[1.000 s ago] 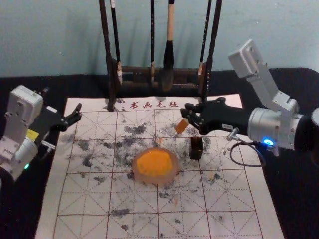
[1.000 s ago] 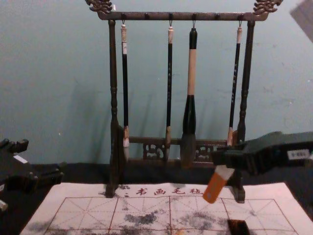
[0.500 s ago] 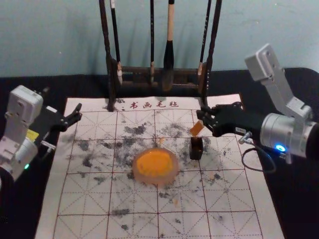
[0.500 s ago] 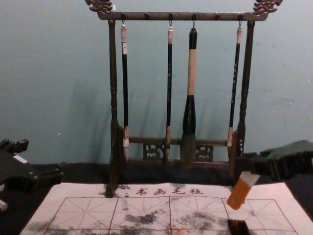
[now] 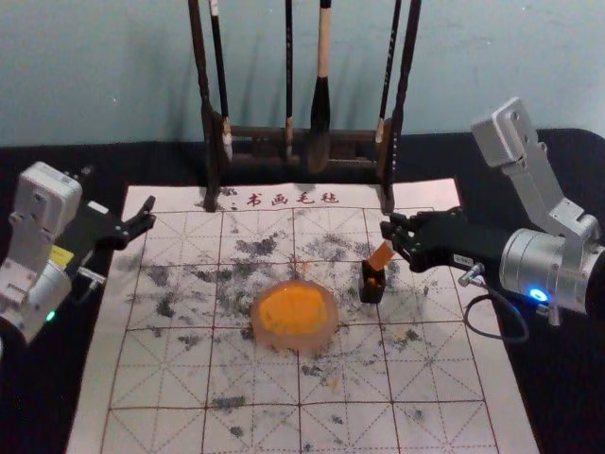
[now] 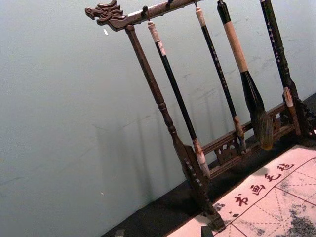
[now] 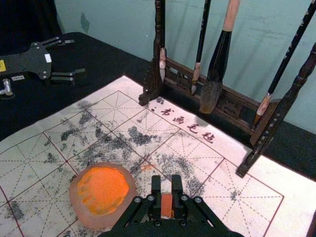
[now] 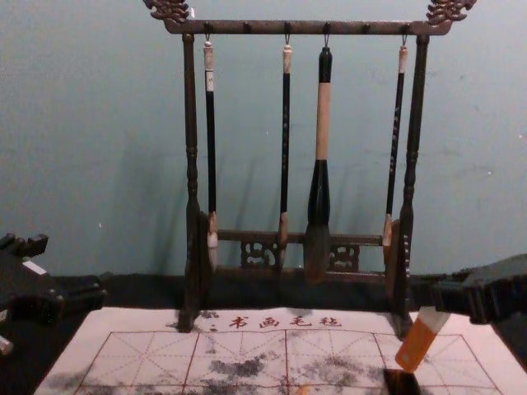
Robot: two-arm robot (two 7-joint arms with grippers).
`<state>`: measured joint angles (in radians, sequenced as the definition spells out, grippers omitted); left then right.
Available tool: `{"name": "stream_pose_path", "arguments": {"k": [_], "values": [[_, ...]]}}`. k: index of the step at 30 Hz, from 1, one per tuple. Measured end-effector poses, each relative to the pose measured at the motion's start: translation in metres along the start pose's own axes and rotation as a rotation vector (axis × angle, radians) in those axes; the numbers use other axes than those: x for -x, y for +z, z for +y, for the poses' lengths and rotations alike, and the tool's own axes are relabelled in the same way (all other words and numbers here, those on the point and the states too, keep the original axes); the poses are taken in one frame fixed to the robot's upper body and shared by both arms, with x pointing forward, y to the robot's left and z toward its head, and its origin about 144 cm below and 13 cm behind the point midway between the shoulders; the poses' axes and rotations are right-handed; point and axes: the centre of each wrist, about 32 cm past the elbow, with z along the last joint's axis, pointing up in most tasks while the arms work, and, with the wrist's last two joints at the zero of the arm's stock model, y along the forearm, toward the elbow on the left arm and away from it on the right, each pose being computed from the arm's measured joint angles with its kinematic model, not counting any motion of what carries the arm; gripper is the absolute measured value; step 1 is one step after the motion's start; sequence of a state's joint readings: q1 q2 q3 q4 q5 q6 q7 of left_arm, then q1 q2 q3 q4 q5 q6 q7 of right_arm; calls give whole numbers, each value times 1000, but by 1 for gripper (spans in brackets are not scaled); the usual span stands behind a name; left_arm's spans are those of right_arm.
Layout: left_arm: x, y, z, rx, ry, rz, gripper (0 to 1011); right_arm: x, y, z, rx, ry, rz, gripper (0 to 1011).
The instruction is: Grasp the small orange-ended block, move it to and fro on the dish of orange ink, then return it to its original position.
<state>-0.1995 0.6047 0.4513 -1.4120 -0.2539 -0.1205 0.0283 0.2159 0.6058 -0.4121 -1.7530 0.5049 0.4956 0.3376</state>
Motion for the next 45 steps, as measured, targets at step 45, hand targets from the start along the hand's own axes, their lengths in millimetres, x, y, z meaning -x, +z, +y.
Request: {"name": "stream_pose_path", "arguments": {"k": [45], "values": [[0,0,0,0,0,0,1001,4,-9,7,33,-19,20,130]]}}
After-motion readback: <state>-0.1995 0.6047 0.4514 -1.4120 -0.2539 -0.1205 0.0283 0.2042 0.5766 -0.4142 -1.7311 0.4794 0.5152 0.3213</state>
